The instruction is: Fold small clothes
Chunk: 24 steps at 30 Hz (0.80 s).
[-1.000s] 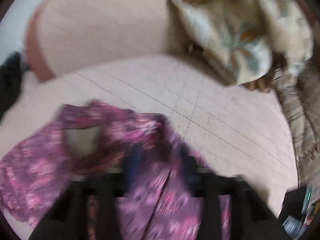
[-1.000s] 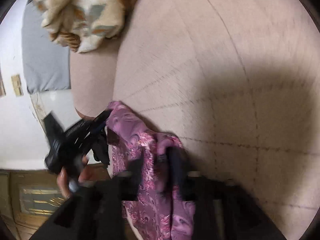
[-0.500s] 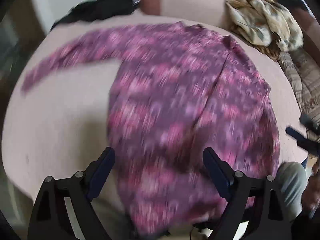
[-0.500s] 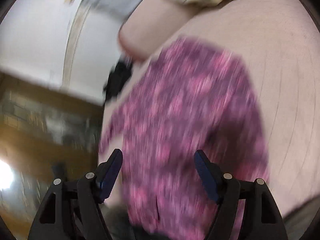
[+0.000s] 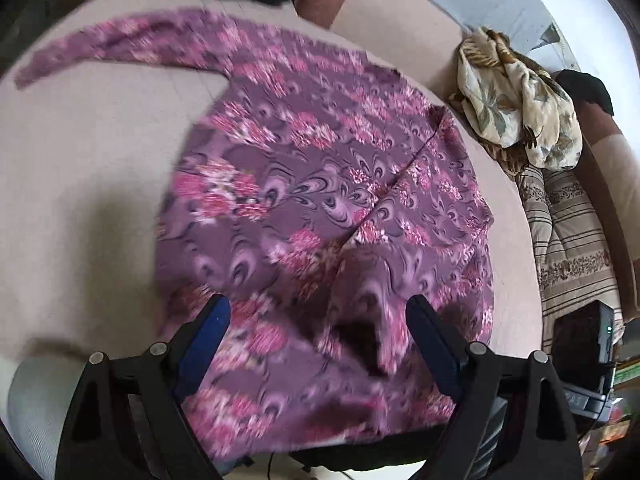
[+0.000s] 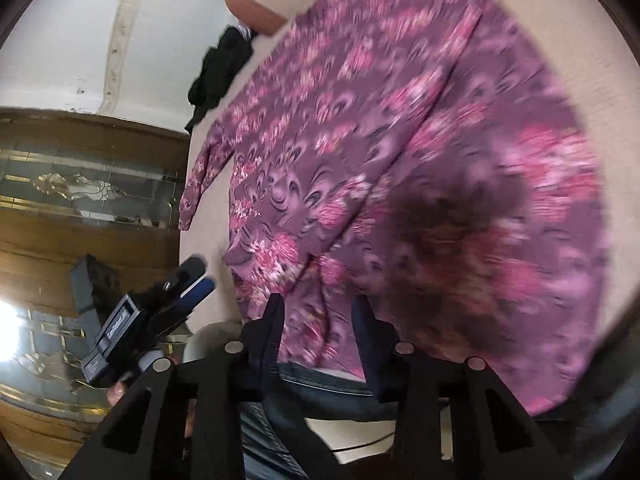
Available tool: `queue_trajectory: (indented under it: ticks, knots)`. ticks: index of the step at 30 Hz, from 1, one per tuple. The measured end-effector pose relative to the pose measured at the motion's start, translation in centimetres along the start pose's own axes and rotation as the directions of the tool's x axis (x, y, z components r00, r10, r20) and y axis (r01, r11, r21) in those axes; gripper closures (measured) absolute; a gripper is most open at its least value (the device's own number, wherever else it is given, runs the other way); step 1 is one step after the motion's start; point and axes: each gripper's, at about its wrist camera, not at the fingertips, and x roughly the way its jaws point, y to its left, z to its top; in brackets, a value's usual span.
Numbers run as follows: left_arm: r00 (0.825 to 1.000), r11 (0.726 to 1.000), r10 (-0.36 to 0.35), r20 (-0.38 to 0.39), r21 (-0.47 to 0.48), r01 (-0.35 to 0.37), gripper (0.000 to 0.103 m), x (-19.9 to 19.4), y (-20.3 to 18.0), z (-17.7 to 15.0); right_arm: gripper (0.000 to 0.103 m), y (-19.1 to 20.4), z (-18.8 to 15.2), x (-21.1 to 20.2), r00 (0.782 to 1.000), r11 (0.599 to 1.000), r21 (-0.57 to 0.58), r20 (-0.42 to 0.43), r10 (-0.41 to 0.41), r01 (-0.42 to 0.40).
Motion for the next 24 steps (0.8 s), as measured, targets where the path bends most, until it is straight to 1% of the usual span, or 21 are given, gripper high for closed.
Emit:
queue_trajectory:
  ticks: [1, 2, 4, 5, 6, 7, 8, 9, 10, 11, 13, 15, 16, 17, 18, 19, 20, 21, 22, 23, 24]
  knots:
    - [0.999, 0.999, -0.039, -0.025, -0.036, 0.038, 0.016, 0.8, 0.4, 0.4, 0.064, 0.1, 0.3, 0.8, 1.0, 1.0, 0.015, -0.002, -0.001, 0.001]
    - [0.995, 0.993, -0.09, -0.034, -0.073, 0.088, 0.02, 1.1, 0.7, 0.6, 0.058, 0.1, 0.8, 1.3, 1.0, 0.999, 0.039, 0.004, -0.008, 0.008]
    - [0.987, 0.981, -0.16, -0.034, -0.114, 0.155, 0.029, 1.7, 1.1, 0.6, 0.049, 0.0, 1.5, 2.2, 1.0, 0.995, 0.096, 0.024, 0.0, -0.002]
    - [0.988, 0.982, -0.151, -0.043, -0.121, 0.145, 0.036, 2.4, 1.2, 0.6, 0.04, -0.1, 1.7, 2.4, 0.999, 0.993, 0.121, 0.037, 0.009, -0.014]
    - [0.99, 0.985, -0.129, -0.055, -0.121, 0.122, 0.05, 2.9, 1.3, 0.6, 0.036, -0.2, 1.9, 2.8, 0.999, 0.989, 0.146, 0.045, 0.009, -0.015]
    - [0.992, 0.988, -0.099, -0.077, -0.129, 0.088, 0.062, 3.8, 1.5, 0.4, 0.036, -0.3, 2.0, 3.6, 0.999, 0.986, 0.168, 0.04, -0.003, -0.004]
    - [0.99, 0.986, -0.084, -0.111, -0.155, 0.067, 0.09, 4.7, 1.8, 0.2, 0.044, -0.2, 2.0, 4.4, 1.0, 0.985, 0.173, 0.029, -0.012, 0.007]
    - [0.987, 0.983, -0.088, -0.135, -0.174, 0.064, 0.099, 5.0, 1.9, 0.0, 0.059, -0.1, 1.9, 5.4, 1.0, 0.987, 0.158, 0.004, -0.025, 0.024]
    - [0.987, 0.982, -0.101, -0.125, -0.169, 0.079, 0.099, 4.3, 1.5, -0.4, 0.094, 0.1, 1.9, 6.0, 0.999, 0.988, 0.147, -0.022, -0.041, 0.044]
    - [0.993, 0.991, -0.085, -0.087, -0.112, 0.075, 0.099, 3.0, 0.6, -0.7, 0.093, 0.2, 1.7, 6.3, 0.997, 0.987, 0.145, -0.046, -0.066, 0.072]
    - [0.998, 0.999, -0.054, -0.034, -0.007, 0.054, 0.099, 1.2, -0.7, -1.3, 0.093, 1.3, 1.0, 4.6, 0.997, 0.993, 0.099, 0.013, -0.071, 0.07]
    - [0.998, 0.999, -0.035, -0.048, -0.009, 0.035, 0.097, 1.1, -1.1, -1.9, 0.093, 2.3, 0.6, 3.3, 0.995, 0.995, 0.04, 0.047, -0.09, 0.089]
    - [0.995, 1.0, 0.007, -0.096, -0.015, -0.009, 0.097, 2.2, -1.2, -2.3, 0.093, 2.2, 0.4, 3.1, 0.993, 0.994, 0.038, 0.055, -0.108, 0.106]
    - [0.993, 0.999, 0.035, -0.113, 0.007, -0.034, 0.096, 2.9, -1.3, -2.4, 0.089, 1.8, 0.4, 3.4, 0.99, 0.99, 0.039, 0.048, -0.134, 0.132]
    - [0.992, 0.998, 0.058, -0.114, 0.02, -0.056, 0.092, 3.1, -1.2, -2.3, 0.089, 1.1, 0.3, 4.3, 0.985, 0.985, 0.032, 0.017, -0.173, 0.172]
    - [0.991, 0.996, 0.092, -0.094, 0.029, -0.089, 0.087, 2.6, -1.2, -2.5, 0.088, 0.6, 0.3, 5.1, 0.982, 0.981, 0.03, -0.021, -0.19, 0.191]
    - [0.994, 0.996, 0.091, -0.066, 0.031, -0.089, 0.08, 1.8, -1.1, -2.5, 0.084, 0.2, 0.2, 5.4, 0.981, 0.981, 0.05, -0.051, -0.187, 0.19]
    - [0.996, 0.996, 0.085, -0.027, 0.038, -0.084, 0.07, 0.7, -1.1, -2.4, 0.082, -0.1, -0.1, 4.7, 0.987, 0.984, 0.083, -0.046, -0.151, 0.155]
    - [0.997, 0.996, 0.081, 0.018, 0.047, -0.081, 0.064, -0.8, -0.9, -2.4, 0.069, 0.2, -0.3, 3.8, 0.992, 0.988, 0.08, -0.016, -0.128, 0.129]
    - [0.994, 0.995, 0.084, 0.07, 0.043, -0.087, 0.05, -2.6, -0.5, -2.2, 0.054, 0.7, -0.5, 2.6, 0.992, 0.991, 0.06, 0.022, -0.123, 0.121]
    - [0.987, 0.995, 0.096, 0.129, 0.026, -0.101, 0.039, -4.5, 0.2, -1.9, 0.048, 1.6, -0.8, 1.1, 0.989, 0.991, 0.025, 0.069, -0.132, 0.13]
